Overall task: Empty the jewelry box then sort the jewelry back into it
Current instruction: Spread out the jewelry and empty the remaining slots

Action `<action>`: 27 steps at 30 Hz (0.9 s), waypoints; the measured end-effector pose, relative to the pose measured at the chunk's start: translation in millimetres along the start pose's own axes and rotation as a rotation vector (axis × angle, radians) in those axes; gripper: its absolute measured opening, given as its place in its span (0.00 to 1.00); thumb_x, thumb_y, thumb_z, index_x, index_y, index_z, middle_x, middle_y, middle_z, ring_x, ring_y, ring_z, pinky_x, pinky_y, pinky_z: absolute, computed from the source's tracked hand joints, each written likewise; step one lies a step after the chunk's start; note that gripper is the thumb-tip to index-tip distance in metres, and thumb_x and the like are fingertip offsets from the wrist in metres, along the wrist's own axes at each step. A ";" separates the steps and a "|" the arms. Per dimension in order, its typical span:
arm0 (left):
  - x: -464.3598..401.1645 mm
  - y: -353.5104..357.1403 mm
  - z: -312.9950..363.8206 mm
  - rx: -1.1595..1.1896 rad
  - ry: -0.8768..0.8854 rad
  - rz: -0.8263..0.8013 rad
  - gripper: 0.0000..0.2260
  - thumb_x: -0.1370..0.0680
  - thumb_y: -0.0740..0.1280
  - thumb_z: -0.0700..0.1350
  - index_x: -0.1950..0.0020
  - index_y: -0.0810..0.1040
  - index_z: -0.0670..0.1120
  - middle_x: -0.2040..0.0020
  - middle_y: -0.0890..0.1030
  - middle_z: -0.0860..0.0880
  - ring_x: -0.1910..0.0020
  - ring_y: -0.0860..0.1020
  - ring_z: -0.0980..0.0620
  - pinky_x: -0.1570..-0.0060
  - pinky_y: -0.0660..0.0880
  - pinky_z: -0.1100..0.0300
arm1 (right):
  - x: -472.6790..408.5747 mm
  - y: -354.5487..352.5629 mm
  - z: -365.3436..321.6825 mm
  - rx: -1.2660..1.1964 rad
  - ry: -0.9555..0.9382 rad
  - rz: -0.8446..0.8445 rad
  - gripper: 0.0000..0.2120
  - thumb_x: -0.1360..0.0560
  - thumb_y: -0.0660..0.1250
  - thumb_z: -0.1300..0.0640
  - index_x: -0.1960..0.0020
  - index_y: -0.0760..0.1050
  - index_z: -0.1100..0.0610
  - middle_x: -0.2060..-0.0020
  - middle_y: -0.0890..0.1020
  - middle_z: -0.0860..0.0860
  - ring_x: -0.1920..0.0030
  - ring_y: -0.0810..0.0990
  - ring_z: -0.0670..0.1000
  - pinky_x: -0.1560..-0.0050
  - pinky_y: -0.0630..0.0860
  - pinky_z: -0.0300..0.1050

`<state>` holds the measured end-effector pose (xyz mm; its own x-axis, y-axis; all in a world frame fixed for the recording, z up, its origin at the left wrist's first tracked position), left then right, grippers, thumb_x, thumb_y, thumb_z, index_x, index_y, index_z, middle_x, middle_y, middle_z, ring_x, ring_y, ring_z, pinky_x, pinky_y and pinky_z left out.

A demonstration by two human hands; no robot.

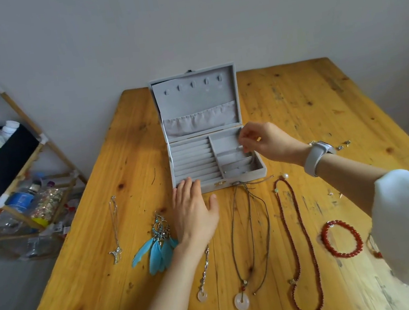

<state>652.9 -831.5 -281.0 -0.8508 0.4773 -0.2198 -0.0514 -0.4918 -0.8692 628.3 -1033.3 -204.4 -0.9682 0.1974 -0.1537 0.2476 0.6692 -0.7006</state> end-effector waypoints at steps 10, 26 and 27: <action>18.6 -16.2 94.6 1.045 -0.052 -0.332 0.24 0.25 0.67 0.40 0.31 0.66 0.48 0.34 0.71 0.53 0.36 0.70 0.57 0.39 0.68 0.62 | 73.2 -44.0 -40.7 -0.373 0.003 -0.020 0.04 0.25 0.62 0.67 0.52 0.74 0.62 0.65 0.79 0.52 0.68 0.77 0.42 0.67 0.74 0.34; 126.0 47.4 167.5 0.409 0.118 -0.549 0.02 0.25 0.66 0.46 0.58 0.75 0.51 0.61 0.83 0.54 0.63 0.79 0.55 0.63 0.74 0.61 | 304.6 -27.1 69.9 -0.057 0.568 0.311 0.06 0.27 0.67 0.61 0.59 0.76 0.51 0.62 0.81 0.47 0.62 0.78 0.45 0.61 0.71 0.31; 128.5 48.0 171.1 0.335 0.176 -0.519 0.02 0.24 0.65 0.47 0.56 0.77 0.51 0.60 0.82 0.54 0.61 0.78 0.55 0.65 0.71 0.62 | 310.2 -25.2 72.1 0.011 0.558 0.323 0.05 0.27 0.67 0.62 0.57 0.76 0.53 0.62 0.80 0.47 0.60 0.78 0.47 0.60 0.70 0.31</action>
<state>451.7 -918.3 -275.2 -0.5746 0.8125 0.0983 -0.6179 -0.3519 -0.7031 319.2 -1040.5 -284.7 -0.6803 0.7325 0.0250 0.5207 0.5070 -0.6869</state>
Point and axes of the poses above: each hand's wrist, its own x-axis away from the middle knuckle, its own y-axis out of the palm, z = x × y, the point moved 2 cm from there along -x, towards the middle knuckle
